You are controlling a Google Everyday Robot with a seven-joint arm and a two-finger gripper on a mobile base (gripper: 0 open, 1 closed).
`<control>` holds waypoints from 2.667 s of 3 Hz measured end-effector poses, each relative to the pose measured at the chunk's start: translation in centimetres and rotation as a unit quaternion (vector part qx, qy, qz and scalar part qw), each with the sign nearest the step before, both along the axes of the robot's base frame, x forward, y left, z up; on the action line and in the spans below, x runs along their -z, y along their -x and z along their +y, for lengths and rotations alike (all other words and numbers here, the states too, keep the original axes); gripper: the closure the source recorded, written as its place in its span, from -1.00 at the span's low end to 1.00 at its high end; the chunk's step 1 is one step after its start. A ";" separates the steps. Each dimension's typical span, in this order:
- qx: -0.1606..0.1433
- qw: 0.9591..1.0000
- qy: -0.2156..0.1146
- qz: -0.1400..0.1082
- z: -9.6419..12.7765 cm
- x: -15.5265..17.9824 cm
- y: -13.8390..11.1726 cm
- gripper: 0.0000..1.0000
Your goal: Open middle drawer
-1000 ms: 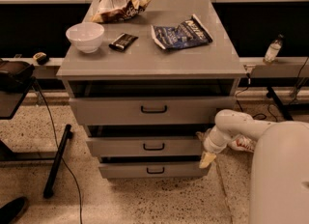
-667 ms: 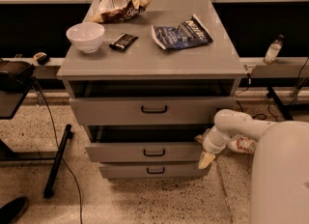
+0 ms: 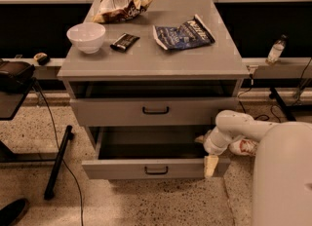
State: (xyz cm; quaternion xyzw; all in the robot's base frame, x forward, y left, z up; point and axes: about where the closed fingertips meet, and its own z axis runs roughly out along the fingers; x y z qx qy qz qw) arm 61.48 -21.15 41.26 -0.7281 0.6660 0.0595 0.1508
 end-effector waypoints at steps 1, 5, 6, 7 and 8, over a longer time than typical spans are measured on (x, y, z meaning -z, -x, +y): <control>0.000 1.000 0.000 0.000 0.0 0.0 0.0 -1.00; -0.078 0.992 -0.006 0.099 2.9 -0.2 8.4 -0.24; -0.090 0.990 -0.015 0.103 4.0 -1.5 10.4 -0.10; -0.093 0.990 -0.022 0.101 4.9 -3.7 13.1 -0.08; -0.104 0.992 -0.006 0.067 5.8 -7.6 14.1 -0.05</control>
Offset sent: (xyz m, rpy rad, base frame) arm -0.0344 0.0089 -0.0228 -0.0357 0.1812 0.1325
